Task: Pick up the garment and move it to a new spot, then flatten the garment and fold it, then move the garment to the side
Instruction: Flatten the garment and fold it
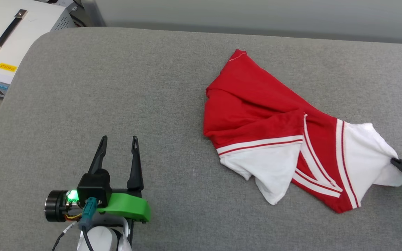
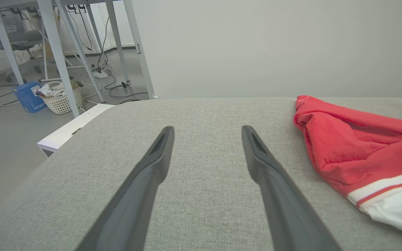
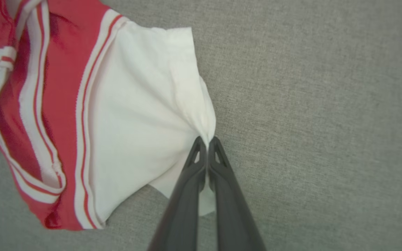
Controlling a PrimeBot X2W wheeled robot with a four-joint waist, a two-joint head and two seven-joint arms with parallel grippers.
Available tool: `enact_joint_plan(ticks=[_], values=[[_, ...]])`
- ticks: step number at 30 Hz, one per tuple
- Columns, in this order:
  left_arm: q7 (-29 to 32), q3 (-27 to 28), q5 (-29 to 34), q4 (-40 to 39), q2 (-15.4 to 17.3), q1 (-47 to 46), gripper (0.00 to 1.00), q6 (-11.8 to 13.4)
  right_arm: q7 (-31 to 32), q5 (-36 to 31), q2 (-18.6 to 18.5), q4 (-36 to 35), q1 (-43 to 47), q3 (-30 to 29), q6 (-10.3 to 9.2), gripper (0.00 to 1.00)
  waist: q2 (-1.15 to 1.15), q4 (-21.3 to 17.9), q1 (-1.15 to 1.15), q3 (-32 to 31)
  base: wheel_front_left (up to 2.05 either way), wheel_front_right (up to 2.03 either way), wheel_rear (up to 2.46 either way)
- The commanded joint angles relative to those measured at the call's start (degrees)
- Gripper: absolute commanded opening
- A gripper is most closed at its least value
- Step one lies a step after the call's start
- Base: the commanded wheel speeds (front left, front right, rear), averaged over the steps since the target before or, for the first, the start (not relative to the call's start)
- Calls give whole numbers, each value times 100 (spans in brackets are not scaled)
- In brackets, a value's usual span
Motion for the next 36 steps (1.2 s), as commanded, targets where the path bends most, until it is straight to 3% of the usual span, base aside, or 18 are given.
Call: enact_joint_plan(ticks=[1,6,7,8,12,17,22,26,31,36], values=[[-32,21,63,24,-51,20,100,-60,16,66,55,269,133,-59,-4,0,0,35,0,59,0,0,0],[-32,18,206,116,-139,-109,100,-262,-142,-81,554,1229,188,-114,-4,0,0,85,0,105,0,0,0],[-32,23,228,128,-144,-127,100,-299,-253,-86,648,1299,169,-141,-4,62,0,72,0,79,0,0,0],[-32,27,243,134,-144,-140,100,-337,-383,-123,696,1319,144,-153,-4,100,0,56,0,48,0,0,0],[-33,34,253,107,-102,-262,100,-600,-1194,-405,687,1262,53,-254,-4,100,0,-27,0,-119,0,0,0],[-33,-151,250,82,97,-680,100,-1175,-2382,-788,648,995,96,-641,-4,100,0,-172,0,-259,0,0,0],[362,-688,39,71,390,-1462,100,-1545,-2822,-1222,790,533,270,-986,-4,100,0,-387,0,-265,0,0,0],[1052,-1638,-554,-48,792,-2253,100,-1594,-2817,-1562,991,135,412,-1288,-4,100,0,-584,0,-202,0,0,0],[2193,-3086,-1892,-123,1337,-3313,100,-1598,-2543,-2016,1268,-371,614,-1681,-4,100,0,-789,0,-89,0,0,0],[3323,-4281,-3092,-134,1628,-4174,100,-1598,-2242,-2330,1487,-835,737,-2022,-4,100,0,-982,0,77,0,0,0]])
